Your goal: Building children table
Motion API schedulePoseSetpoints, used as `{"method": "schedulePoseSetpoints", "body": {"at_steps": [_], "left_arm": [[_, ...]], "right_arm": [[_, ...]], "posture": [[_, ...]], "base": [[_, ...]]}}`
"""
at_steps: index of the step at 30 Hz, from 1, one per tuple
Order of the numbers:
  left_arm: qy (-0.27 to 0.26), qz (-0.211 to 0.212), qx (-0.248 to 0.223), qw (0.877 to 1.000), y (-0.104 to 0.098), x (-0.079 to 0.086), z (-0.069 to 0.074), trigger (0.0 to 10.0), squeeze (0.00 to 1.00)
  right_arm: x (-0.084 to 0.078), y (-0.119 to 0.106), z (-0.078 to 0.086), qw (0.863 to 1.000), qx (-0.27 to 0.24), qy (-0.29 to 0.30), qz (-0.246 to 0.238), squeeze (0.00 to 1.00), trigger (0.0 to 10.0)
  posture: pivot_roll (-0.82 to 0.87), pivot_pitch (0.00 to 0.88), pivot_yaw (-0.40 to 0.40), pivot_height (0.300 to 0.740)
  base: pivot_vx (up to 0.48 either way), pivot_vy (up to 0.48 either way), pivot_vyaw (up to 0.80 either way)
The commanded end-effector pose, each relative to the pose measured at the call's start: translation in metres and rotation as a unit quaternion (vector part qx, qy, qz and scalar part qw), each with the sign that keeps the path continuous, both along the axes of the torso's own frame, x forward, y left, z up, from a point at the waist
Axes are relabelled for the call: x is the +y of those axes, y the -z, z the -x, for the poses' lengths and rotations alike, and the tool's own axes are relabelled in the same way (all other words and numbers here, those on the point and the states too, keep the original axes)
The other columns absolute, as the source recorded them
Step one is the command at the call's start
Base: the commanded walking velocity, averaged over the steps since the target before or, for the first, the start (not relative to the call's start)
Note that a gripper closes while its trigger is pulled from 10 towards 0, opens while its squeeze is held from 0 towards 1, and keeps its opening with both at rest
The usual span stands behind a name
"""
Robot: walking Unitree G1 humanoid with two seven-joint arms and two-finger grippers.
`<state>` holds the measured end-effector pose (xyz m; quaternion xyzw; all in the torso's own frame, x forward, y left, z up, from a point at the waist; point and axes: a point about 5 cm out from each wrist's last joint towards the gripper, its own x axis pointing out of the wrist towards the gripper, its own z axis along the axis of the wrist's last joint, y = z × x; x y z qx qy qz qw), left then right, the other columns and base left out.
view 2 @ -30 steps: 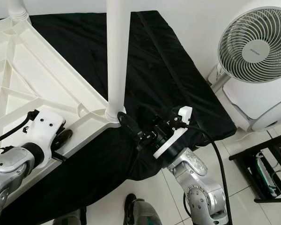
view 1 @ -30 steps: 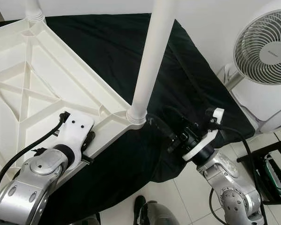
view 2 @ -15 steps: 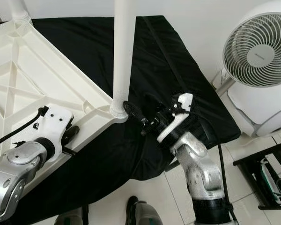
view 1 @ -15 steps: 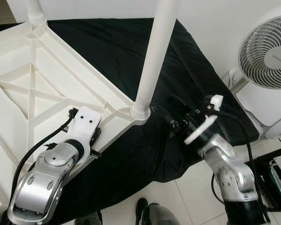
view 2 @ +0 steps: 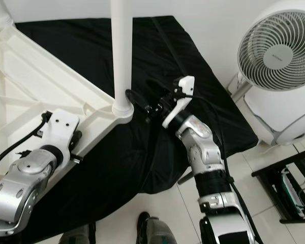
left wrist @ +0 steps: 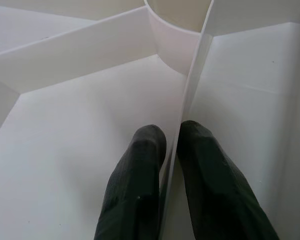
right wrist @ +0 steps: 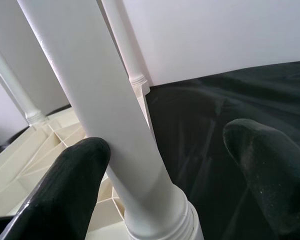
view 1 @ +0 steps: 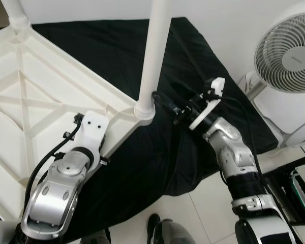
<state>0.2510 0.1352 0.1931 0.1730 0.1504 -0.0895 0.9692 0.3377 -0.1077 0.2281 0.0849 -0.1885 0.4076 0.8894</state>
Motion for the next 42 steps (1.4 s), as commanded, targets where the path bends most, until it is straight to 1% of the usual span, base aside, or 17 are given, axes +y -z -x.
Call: {"method": "schedulePoseSetpoints", "body": {"at_steps": [1,3,4,7,8,18,19,21,22,28,29,30,36,37,39,40,42], "left_arm": [[0.051,0.011,0.041,0.998,0.014,-0.021,0.009,5.5,0.0],[0.053,0.011,0.039,0.998,0.014,-0.023,0.009,5.5,0.0],[0.074,0.005,0.029,0.997,0.012,-0.028,0.008,10.0,0.0],[0.093,0.011,0.014,0.996,0.009,-0.034,0.007,10.0,0.0],[0.114,0.02,-0.007,0.993,0.003,-0.04,0.006,10.0,1.0],[0.167,0.093,-0.082,0.978,-0.025,-0.052,0.003,10.0,1.0],[0.179,0.097,-0.102,0.974,-0.032,-0.052,0.003,10.0,0.68],[0.179,0.097,-0.102,0.974,-0.032,-0.052,0.003,10.0,0.68],[0.211,0.109,-0.127,0.963,-0.045,-0.051,0.006,10.0,0.0],[0.251,0.117,-0.153,0.949,-0.057,-0.048,0.011,10.0,0.0],[0.252,0.119,-0.157,0.947,-0.058,-0.046,0.011,10.0,0.0],[0.252,0.119,-0.158,0.947,-0.058,-0.043,0.012,10.0,0.0],[0.233,0.11,-0.152,0.954,-0.052,-0.031,0.009,10.0,0.0],[0.231,0.108,-0.15,0.955,-0.051,-0.03,0.01,10.0,0.0],[0.229,0.109,-0.15,0.955,-0.051,-0.029,0.01,10.0,0.0],[0.229,0.11,-0.151,0.955,-0.051,-0.029,0.01,10.0,0.0],[0.23,0.113,-0.153,0.955,-0.052,-0.029,0.011,10.0,0.0]], "right_arm": [[-0.01,-0.001,-0.003,0.999,0.005,0.04,-0.018,0.0,10.0],[-0.009,-0.001,-0.001,0.999,0.003,0.037,-0.021,0.0,10.0],[-0.006,0.001,0.005,0.999,0.002,0.025,-0.023,0.0,10.0],[-0.003,0.002,0.01,1.0,-0.002,0.015,-0.027,0.0,10.0],[-0.001,0.003,0.016,0.999,-0.005,0.008,-0.033,0.0,10.0],[-0.003,0.007,0.033,0.998,-0.007,0.042,-0.052,0.0,10.0],[-0.007,0.009,0.037,0.996,-0.005,0.063,-0.056,0.0,10.0],[-0.007,0.009,0.037,0.996,-0.005,0.063,-0.056,0.0,10.0],[-0.014,0.013,0.044,0.994,0.007,0.096,-0.06,0.0,10.0],[-0.02,0.019,0.054,0.992,0.023,0.113,-0.056,0.07,10.0],[-0.021,0.02,0.057,0.992,0.027,0.114,-0.055,0.63,10.0],[-0.021,0.022,0.061,0.991,0.032,0.114,-0.054,1.0,10.0],[-0.016,0.028,0.074,0.993,0.052,0.096,-0.047,1.0,10.0],[-0.014,0.028,0.076,0.994,0.053,0.089,-0.044,1.0,3.7],[-0.012,0.028,0.077,0.994,0.055,0.08,-0.043,1.0,2.4],[-0.009,0.029,0.079,0.995,0.055,0.068,-0.04,0.14,0.0],[-0.006,0.029,0.08,0.996,0.058,0.055,-0.037,0.0,0.0]], "posture": [[0.19,0.238,-0.121,0.74],[0.19,0.238,-0.121,0.74],[0.19,0.238,-0.117,0.74],[0.18,0.237,-0.114,0.74],[0.18,0.239,-0.11,0.74],[0.17,0.244,-0.1,0.74],[0.17,0.244,-0.1,0.74],[0.17,0.244,-0.1,0.74],[0.17,0.247,-0.097,0.74],[0.17,0.247,-0.097,0.74],[0.17,0.247,-0.097,0.74],[0.18,0.243,-0.107,0.74],[0.18,0.241,-0.111,0.74],[0.18,0.239,-0.117,0.74],[0.18,0.239,-0.117,0.74],[0.18,0.238,-0.121,0.74],[0.19,0.236,-0.124,0.74]], "base": [[0.0,0.0,0.0],[0.0,0.0,0.0],[0.0,0.0,0.0],[0.0,0.0,0.0],[0.0,0.0,0.0],[0.0,0.0,0.0],[0.0,0.0,0.0],[0.0,0.0,0.0],[0.0,0.0,0.0],[0.0,0.0,0.0],[0.0,0.0,0.0],[0.0,0.0,0.0],[0.0,0.0,0.0],[0.0,0.0,0.0],[0.0,0.0,0.0],[0.0,0.0,0.0],[0.0,0.0,0.0]]}}
